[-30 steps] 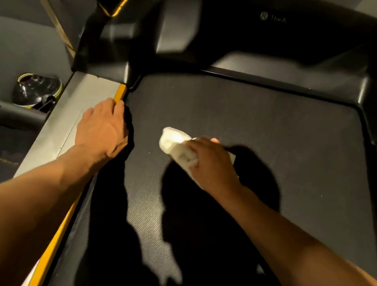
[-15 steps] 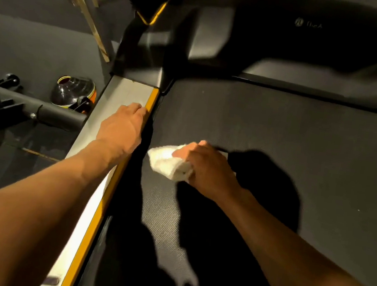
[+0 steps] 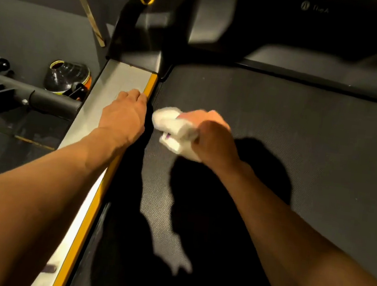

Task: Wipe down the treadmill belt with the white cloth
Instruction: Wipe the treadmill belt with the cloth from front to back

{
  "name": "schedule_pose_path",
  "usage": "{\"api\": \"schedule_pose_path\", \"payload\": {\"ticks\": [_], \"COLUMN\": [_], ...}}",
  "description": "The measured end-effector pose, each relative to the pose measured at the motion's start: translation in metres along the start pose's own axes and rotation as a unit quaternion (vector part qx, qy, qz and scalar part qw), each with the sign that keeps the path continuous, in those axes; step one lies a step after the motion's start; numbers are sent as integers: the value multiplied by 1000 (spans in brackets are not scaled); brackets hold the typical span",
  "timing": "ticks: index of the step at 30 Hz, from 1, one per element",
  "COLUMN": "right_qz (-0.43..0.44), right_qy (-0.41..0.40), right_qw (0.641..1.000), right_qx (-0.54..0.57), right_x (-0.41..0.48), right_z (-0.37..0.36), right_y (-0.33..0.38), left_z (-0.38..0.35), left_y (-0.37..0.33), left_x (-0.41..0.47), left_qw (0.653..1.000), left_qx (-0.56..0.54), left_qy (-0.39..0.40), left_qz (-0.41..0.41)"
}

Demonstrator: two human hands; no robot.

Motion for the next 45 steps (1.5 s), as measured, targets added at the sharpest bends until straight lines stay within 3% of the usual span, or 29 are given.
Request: {"api": "schedule_pose_path", "payload": {"ticks": [2,3,5,6,8,10,14,16,17,22,24,27,30,33,35,38,40,43,45], "right_qz": [-126,-158,-108,-42,63,83,-102,-147,-140,75,71,-39,-144,-61,-39,-133,-224,-227,-164], "right_qy": [-26,20,107,117,98,94,-21,15,53,150,77,-80,-99,34,79,-81,-108,-2,64], "right_qw": [986,982,982,986,993,991,992,982,982,986,994,991,979,997,991,987,968,965,983], "right_qx": [-107,-105,-108,-109,-9,36,-75,-121,-116,14,30,-98,-102,37,105,45,3,-130,-61], "right_x": [31,35,30,19,-15,-31,13,25,22,-42,-33,-10,-25,-67,-82,-68,-67,-80,-97], "right_z": [8,4,-14,-17,-16,-15,14,16,13,-10,7,41,42,9,10,55,77,61,35], "right_y": [-49,-62,-55,-36,5,18,-40,-60,-57,10,-8,-67,-86,-34,-20,-73,-117,-126,-99], "left_z": [1,2,4,4,3,2,-1,2,3,-1,-2,-1,2,0,-9,-16,-11,2,6], "left_y": [0,1,2,2,2,2,2,3,3,-1,-2,-4,-11,-25,-39,-59,-68,-84,-92], "left_x": [1,2,3,3,2,1,1,1,0,-2,-2,-2,-1,-2,-7,-14,-15,-11,-9], "left_qw": [1000,1000,1000,1000,1000,1000,1000,999,999,999,999,999,1000,999,1000,993,990,986,985], "left_qx": [-2,-1,2,5,6,2,-14,-18,-18,-34,-43,-39,-20,28,-15,-104,-109,-84,-78], "left_qy": [-2,1,8,8,7,-3,-16,-23,-23,-8,-8,-2,0,-17,-18,-18,-23,-21,-14], "left_qz": [-11,-14,-14,-11,-1,3,-13,-17,-17,-1,4,10,21,9,-12,-59,-88,-144,-155]}}
Point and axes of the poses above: each hand's wrist, its own x-axis towards the middle knuckle, its own z-axis out of the back of the hand, y = z × x, the point moved 7 cm from there along x, towards the middle knuckle, and after that the axes turned 2 degrees about -z, right-handed, at the moved point
